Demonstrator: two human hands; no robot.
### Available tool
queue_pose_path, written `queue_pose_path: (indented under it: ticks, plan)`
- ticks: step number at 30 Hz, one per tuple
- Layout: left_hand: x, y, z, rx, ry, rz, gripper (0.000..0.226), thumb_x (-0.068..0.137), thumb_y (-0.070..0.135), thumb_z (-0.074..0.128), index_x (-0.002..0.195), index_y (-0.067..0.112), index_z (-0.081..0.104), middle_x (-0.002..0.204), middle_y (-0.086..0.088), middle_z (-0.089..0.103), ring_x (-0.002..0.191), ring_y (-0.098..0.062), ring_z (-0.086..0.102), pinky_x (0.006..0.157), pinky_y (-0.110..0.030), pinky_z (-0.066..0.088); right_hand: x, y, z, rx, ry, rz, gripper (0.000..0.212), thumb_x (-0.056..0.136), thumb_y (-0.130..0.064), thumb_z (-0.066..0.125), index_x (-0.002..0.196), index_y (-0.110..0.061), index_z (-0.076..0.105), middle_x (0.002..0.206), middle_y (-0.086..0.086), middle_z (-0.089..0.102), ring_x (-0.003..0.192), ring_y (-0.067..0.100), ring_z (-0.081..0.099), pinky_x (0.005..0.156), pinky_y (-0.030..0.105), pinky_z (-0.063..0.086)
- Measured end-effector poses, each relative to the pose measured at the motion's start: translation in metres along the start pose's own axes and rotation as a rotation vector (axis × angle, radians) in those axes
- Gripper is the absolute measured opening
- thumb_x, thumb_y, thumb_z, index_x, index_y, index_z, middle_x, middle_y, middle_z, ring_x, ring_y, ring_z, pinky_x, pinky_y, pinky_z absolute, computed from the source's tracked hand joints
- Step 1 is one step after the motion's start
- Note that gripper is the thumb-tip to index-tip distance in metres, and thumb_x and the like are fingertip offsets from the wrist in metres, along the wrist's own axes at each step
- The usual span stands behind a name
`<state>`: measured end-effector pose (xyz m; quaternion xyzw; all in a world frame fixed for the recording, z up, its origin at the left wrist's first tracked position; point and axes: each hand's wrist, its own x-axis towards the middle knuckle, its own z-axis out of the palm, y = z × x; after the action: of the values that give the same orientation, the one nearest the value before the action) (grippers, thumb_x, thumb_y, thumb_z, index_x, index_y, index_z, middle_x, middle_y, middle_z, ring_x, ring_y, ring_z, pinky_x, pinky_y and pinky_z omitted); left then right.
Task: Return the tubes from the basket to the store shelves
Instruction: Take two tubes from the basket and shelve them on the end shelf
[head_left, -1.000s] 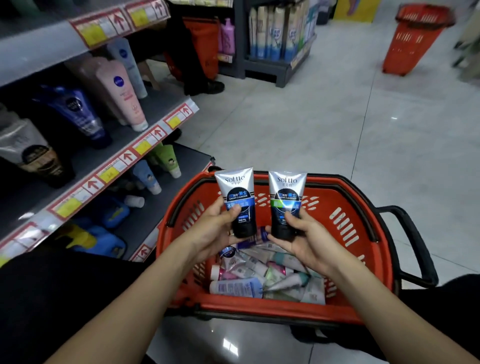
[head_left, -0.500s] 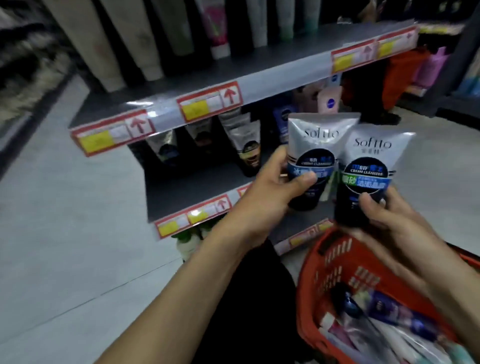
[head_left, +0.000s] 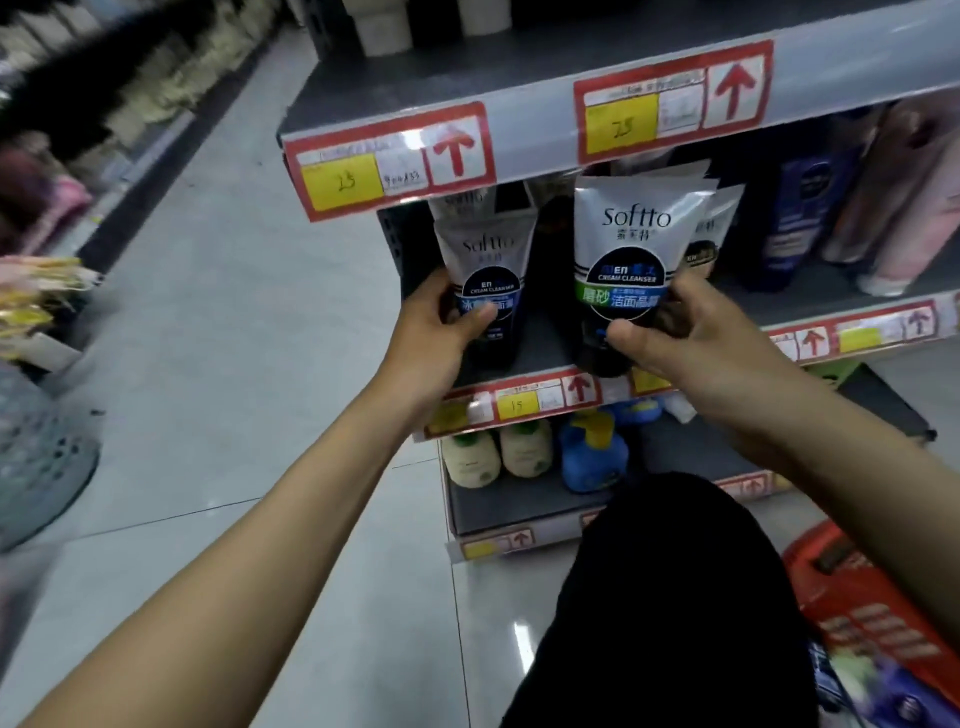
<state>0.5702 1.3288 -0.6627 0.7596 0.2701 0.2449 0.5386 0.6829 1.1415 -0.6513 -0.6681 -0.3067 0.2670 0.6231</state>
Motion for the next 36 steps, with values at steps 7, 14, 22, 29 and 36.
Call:
queue_pose_path:
  ticks: [7,14,22,29,36]
  plan:
    - [0.040,-0.027,0.005,0.089,0.035,-0.015,0.044,0.097,0.011,0.058,0.139,0.019,0.046,0.131,0.003,0.061,0.116,-0.013,0.058,0.096,-0.023,0.049,0.012,0.013,0.000,-0.055,-0.015,0.053,0.043,0.090,-0.006,0.062,0.124,-0.031,0.050,0.117,-0.016,0.065,0.110,-0.005,0.059,0.101,0.026,0.045]
    - [0.055,-0.032,0.004,0.139,0.004,-0.064,0.046,0.099,0.017,0.056,0.143,0.022,0.040,0.140,0.003,0.055,0.121,-0.011,0.053,0.094,-0.022,0.043,0.015,0.021,0.001,-0.061,-0.037,0.078,0.046,0.091,-0.005,0.061,0.123,-0.035,0.048,0.116,-0.021,0.063,0.105,-0.015,0.057,0.091,0.012,0.047]
    - [0.003,-0.013,-0.010,0.240,0.237,0.043,0.037,0.094,0.019,0.062,0.129,0.023,0.053,0.107,0.011,0.065,0.097,-0.001,0.062,0.087,-0.022,0.052,0.028,0.014,0.023,-0.115,-0.062,0.022,0.047,0.089,-0.007,0.065,0.130,-0.025,0.052,0.116,-0.018,0.064,0.105,-0.016,0.056,0.086,0.005,0.045]
    - [-0.022,-0.021,-0.002,0.250,0.156,0.104,0.022,0.093,0.016,0.065,0.113,0.026,0.062,0.101,0.014,0.069,0.092,0.007,0.064,0.078,-0.005,0.050,0.061,0.017,0.067,-0.125,-0.009,-0.019,0.048,0.084,-0.005,0.069,0.128,-0.018,0.054,0.122,-0.001,0.065,0.116,0.012,0.059,0.103,0.035,0.047]
    - [-0.022,-0.034,0.003,0.276,0.221,0.038,0.023,0.091,0.016,0.067,0.109,0.027,0.059,0.088,0.020,0.065,0.080,0.011,0.063,0.068,0.000,0.045,0.064,0.034,0.077,-0.311,-0.042,-0.018,0.050,0.083,-0.010,0.071,0.130,-0.018,0.054,0.125,0.001,0.064,0.115,0.016,0.059,0.102,0.039,0.047]
